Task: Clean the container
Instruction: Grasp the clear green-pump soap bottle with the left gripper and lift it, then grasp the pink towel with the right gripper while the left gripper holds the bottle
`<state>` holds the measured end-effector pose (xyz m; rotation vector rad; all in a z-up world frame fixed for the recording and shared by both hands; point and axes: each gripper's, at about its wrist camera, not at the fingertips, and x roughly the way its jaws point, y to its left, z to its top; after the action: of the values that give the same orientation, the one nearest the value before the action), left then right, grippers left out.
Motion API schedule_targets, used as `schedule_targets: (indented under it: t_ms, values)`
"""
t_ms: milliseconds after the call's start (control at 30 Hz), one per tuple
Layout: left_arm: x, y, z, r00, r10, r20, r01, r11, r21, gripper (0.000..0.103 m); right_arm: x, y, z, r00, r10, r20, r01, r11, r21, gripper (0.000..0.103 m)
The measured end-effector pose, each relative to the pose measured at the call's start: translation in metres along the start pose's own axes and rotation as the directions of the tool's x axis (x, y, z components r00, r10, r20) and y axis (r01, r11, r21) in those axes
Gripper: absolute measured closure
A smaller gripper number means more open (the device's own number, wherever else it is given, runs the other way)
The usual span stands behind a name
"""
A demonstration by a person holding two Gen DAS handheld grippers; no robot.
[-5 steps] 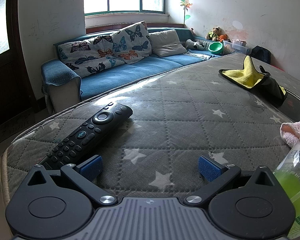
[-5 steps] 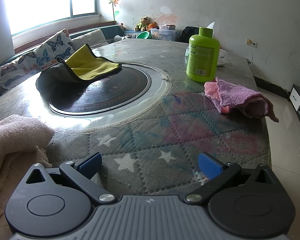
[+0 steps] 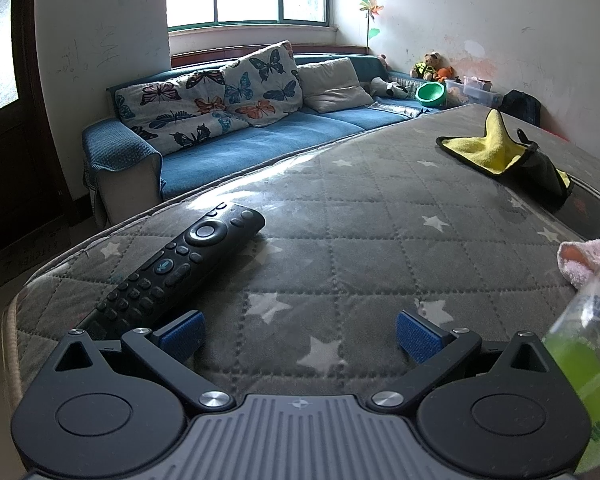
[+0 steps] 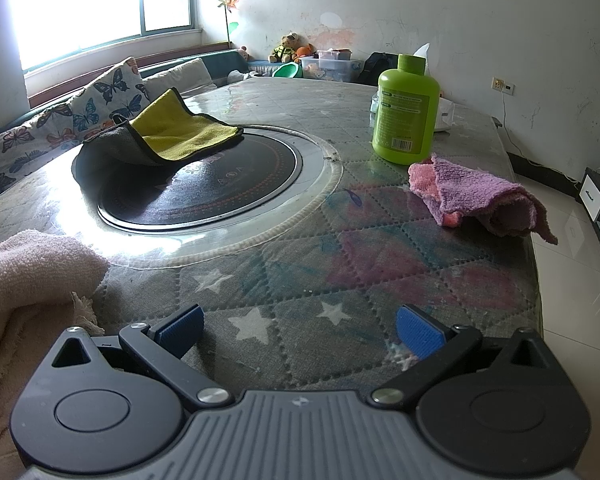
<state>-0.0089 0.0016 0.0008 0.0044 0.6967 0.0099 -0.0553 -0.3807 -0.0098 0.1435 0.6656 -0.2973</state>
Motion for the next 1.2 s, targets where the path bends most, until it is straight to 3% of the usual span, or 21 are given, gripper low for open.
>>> schedule_targets:
  t_ms: [167,467,600,733,867,1200]
  values:
    - [-0.011,0.000,-0.005,1.000,0.009,-0.005,-0.009,1.000,0.002,0.000,-0.010,0.002,-0.005,1.000,-0.003,0.013,0.003,1.000,0.008,0.000]
    - [-0.061,-0.009,-0.031,1.000,0.002,0.029,-0.004,0.997,0.082,0.000,-0.044,-0.001,-0.001,0.990,0.126,0.060,-0.128,0.991,0.029,0.000]
    - [-0.076,-0.014,-0.037,1.000,-0.029,0.009,0.028,0.995,0.094,0.000,-0.066,0.005,0.012,0.970,0.216,0.108,-0.222,0.974,0.043,0.000]
    - [-0.092,-0.019,-0.036,0.995,-0.102,0.004,0.101,0.991,0.093,0.000,-0.075,0.021,0.022,0.930,0.353,0.103,-0.358,0.933,0.038,0.000]
    - [-0.102,-0.026,-0.029,0.987,-0.161,0.007,0.159,0.983,0.094,0.000,-0.073,0.044,0.022,0.897,0.434,0.082,-0.437,0.900,0.011,0.000]
    - [-0.113,-0.047,-0.019,0.976,-0.219,0.011,0.215,0.967,0.139,0.000,-0.056,0.078,0.015,0.881,0.474,-0.002,-0.474,0.881,0.011,0.000]
